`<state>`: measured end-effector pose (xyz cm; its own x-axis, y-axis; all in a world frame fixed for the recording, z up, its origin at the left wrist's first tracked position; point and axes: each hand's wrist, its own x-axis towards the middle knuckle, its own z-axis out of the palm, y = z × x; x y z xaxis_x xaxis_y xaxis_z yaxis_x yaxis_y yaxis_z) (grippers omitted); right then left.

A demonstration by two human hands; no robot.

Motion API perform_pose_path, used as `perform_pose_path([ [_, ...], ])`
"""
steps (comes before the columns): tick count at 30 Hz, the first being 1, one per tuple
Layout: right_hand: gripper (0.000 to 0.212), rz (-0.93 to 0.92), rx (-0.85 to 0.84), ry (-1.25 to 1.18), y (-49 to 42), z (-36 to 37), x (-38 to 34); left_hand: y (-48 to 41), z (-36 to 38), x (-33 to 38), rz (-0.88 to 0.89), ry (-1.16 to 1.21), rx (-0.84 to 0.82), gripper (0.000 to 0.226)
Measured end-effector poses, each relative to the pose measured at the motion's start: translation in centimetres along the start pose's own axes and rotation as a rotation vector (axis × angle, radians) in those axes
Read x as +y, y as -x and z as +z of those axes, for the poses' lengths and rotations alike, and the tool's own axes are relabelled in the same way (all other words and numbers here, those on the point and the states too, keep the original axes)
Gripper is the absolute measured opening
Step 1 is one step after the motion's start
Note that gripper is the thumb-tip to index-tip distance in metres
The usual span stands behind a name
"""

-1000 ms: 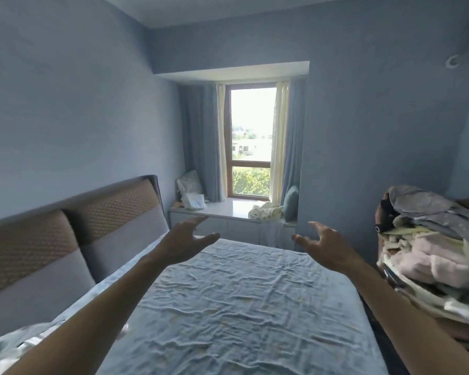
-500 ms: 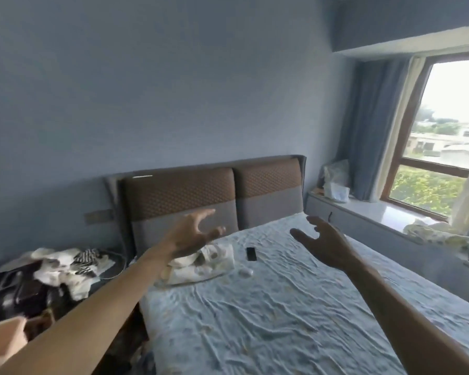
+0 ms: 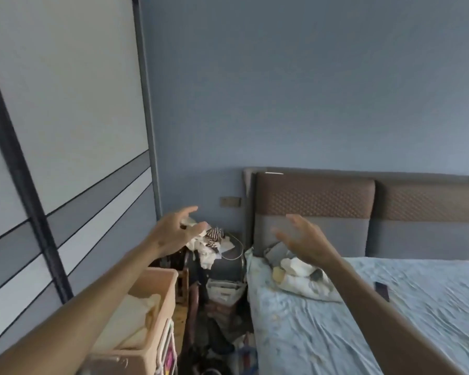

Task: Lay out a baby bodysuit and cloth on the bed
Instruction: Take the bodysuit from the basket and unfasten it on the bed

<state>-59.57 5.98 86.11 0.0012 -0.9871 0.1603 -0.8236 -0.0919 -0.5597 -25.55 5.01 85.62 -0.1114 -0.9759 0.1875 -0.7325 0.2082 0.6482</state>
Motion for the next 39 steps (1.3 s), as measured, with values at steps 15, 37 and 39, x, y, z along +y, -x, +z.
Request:
perform_pose_path([
  [15, 0.083, -0.491, -0.382, -0.021, -18.7, 21.3, -18.2, 2.3, -10.5, -20.1, -0.477, 0.031, 0.406, 0.077],
  [37, 0.077, -0.993, -1.113, 0.058, -31.5, 47.2, -20.3, 2.1, 7.9, -29.9, -1.049, 0.191, 0.945, 0.079],
  [39, 0.075, -1.016, -1.171, 0.063, -31.5, 50.5, -19.0, 1.4, 11.3, -32.0, -1.082, 0.222, 0.988, 0.077],
])
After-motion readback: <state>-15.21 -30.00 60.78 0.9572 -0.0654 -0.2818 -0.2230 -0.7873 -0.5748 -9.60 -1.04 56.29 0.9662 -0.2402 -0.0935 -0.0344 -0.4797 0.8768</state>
